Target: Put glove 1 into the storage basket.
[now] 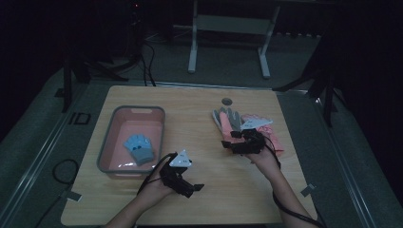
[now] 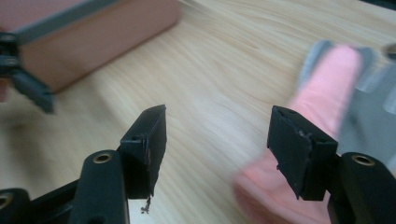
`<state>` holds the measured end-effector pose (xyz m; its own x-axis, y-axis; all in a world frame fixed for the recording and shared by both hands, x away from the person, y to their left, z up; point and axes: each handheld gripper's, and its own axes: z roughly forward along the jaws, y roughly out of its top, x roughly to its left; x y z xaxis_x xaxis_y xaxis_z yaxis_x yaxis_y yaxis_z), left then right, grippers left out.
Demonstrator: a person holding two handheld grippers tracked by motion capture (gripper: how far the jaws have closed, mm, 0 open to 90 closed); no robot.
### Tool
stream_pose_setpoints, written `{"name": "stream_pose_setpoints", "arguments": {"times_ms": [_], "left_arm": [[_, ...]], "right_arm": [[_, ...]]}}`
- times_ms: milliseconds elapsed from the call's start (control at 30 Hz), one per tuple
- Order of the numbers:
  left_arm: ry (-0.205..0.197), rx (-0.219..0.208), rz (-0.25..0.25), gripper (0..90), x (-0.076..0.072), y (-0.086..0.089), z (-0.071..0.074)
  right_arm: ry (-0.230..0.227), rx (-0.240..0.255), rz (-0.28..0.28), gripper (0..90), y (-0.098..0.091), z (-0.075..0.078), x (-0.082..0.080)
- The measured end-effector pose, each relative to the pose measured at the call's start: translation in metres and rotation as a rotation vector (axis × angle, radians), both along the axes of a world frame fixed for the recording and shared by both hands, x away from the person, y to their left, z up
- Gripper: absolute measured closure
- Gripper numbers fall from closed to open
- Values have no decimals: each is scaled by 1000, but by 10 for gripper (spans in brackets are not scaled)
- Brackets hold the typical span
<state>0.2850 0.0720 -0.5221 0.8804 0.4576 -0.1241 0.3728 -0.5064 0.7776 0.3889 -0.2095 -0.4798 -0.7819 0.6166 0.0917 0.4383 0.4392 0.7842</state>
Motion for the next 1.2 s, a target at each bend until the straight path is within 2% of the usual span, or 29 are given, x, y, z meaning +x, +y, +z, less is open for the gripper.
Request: {"name": "stream_pose_setpoints", "arguments": {"times_ms": [200,267,333,500,600,733,800,867,933,1067,1133,1200], "left_arm": [[-2,10,-1,21,-7,-3,-13],[-8,21,0,21,-10,-4,-17],[-15,30,4,21,-13,-4,-21],[-25,21,18,21,-17,-2,-25],[-26,15,26,21,-19,-1,-28],[-31,17,29,21,-21,0,-28],[-31,8,31,21,-21,0,-27],[-34,4,32,21,-21,1,-26],[-34,-3,32,21,-22,1,-26],[-35,-5,31,21,-22,3,-26],[-34,-5,33,21,-21,3,-27],[-31,-3,35,21,-21,4,-28]], "right_arm": [[-29,-23,-52,416,-20,0,8],[-24,-18,-69,424,-27,1,13],[-20,-11,-84,452,-32,1,19],[7,-11,-135,582,-38,0,37],[26,-19,-173,615,-35,-3,49],[51,-26,-211,592,-27,-8,64],[64,-43,-249,574,-22,-12,70],[76,-98,-311,573,-18,-19,78],[106,-91,-337,570,-18,-27,85],[124,-101,-337,566,-13,-39,90],[123,-125,-329,569,-11,-44,91],[123,-138,-332,611,-10,-47,93]]}}
